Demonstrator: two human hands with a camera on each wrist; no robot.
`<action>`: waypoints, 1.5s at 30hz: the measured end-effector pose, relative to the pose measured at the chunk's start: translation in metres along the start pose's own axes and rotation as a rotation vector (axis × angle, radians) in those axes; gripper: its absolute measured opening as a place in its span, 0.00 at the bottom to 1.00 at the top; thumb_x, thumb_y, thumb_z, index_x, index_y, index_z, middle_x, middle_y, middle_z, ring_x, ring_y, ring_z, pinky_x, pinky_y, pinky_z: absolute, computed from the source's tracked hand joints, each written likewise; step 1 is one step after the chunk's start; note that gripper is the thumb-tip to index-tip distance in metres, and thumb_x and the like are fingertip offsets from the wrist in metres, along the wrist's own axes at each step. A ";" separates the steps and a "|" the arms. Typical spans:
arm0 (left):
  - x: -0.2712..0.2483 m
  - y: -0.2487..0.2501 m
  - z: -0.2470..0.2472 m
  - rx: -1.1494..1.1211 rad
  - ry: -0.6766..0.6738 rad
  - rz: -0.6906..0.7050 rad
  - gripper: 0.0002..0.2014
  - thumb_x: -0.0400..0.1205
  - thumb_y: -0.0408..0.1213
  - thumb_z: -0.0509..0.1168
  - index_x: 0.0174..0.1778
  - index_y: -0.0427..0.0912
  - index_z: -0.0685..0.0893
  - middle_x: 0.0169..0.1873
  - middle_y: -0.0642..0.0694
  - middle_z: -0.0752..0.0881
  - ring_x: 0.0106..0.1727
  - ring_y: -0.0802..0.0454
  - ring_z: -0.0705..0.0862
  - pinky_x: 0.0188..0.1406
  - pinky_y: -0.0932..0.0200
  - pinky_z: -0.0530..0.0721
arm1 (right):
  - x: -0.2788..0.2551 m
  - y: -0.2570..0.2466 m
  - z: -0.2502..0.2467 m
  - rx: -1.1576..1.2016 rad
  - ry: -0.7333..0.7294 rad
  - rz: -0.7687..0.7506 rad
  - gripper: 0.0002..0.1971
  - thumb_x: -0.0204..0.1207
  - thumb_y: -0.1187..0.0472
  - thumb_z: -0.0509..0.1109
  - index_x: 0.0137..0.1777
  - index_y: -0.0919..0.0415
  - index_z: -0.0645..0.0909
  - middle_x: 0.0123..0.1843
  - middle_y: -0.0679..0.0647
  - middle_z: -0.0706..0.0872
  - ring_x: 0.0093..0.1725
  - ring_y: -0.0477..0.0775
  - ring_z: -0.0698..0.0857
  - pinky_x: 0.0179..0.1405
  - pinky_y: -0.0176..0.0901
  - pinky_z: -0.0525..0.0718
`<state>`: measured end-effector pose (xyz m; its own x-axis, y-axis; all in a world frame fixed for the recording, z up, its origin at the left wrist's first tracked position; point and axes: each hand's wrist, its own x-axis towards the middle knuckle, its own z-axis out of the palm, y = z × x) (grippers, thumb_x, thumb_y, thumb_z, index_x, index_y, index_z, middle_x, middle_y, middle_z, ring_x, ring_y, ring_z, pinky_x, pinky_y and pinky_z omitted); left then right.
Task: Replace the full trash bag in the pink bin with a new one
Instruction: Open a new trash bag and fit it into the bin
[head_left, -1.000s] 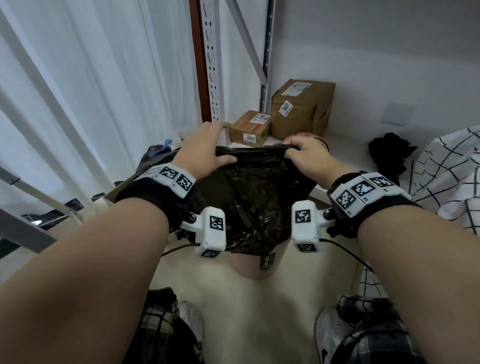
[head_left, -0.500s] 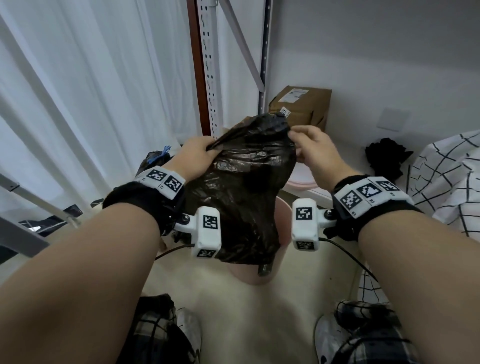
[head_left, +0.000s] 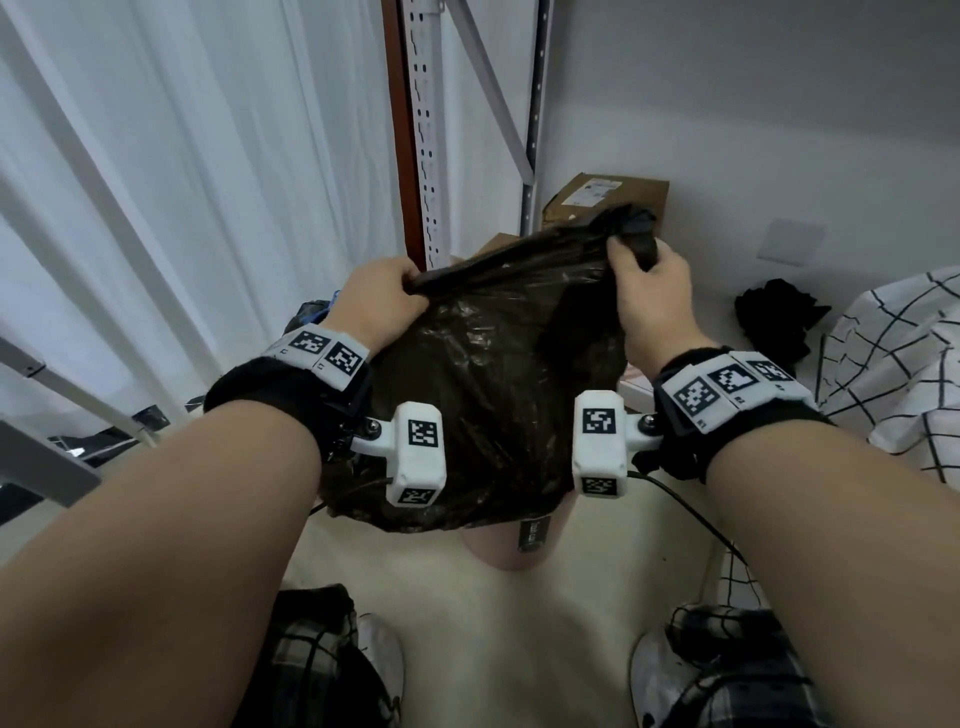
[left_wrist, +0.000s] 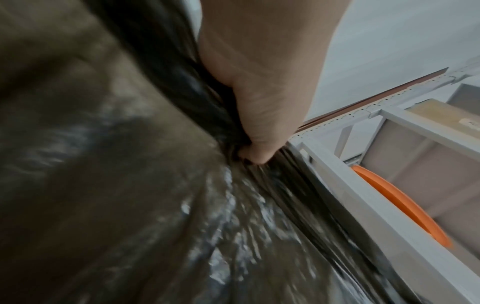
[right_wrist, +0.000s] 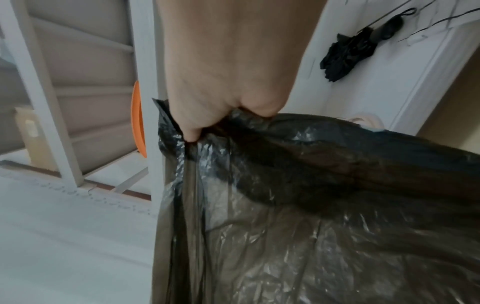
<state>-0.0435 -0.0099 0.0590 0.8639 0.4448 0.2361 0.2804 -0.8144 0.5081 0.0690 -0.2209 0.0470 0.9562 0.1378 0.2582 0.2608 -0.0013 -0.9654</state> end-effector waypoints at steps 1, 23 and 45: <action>-0.001 -0.004 0.001 0.024 0.016 -0.012 0.06 0.78 0.30 0.63 0.49 0.37 0.80 0.44 0.39 0.82 0.49 0.43 0.80 0.49 0.54 0.75 | 0.002 0.004 -0.003 -0.020 0.030 0.019 0.07 0.71 0.47 0.69 0.37 0.47 0.80 0.41 0.51 0.87 0.50 0.60 0.87 0.59 0.61 0.84; 0.007 0.044 0.009 -0.178 0.114 0.287 0.09 0.83 0.38 0.61 0.48 0.37 0.83 0.41 0.44 0.84 0.46 0.46 0.83 0.50 0.56 0.78 | -0.009 -0.017 0.007 -0.049 -0.277 -0.126 0.09 0.77 0.60 0.71 0.42 0.67 0.85 0.36 0.54 0.86 0.38 0.48 0.85 0.42 0.41 0.83; 0.008 0.030 -0.004 -0.201 -0.126 0.241 0.13 0.78 0.37 0.70 0.56 0.38 0.81 0.46 0.48 0.82 0.51 0.50 0.82 0.49 0.62 0.74 | 0.005 0.007 -0.027 -0.379 -0.141 -0.047 0.35 0.69 0.64 0.73 0.76 0.55 0.65 0.70 0.57 0.73 0.68 0.56 0.77 0.71 0.56 0.78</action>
<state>-0.0297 -0.0289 0.0793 0.9438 0.1888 0.2713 -0.0153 -0.7950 0.6064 0.0792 -0.2467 0.0422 0.9215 0.2809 0.2681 0.3591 -0.3536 -0.8637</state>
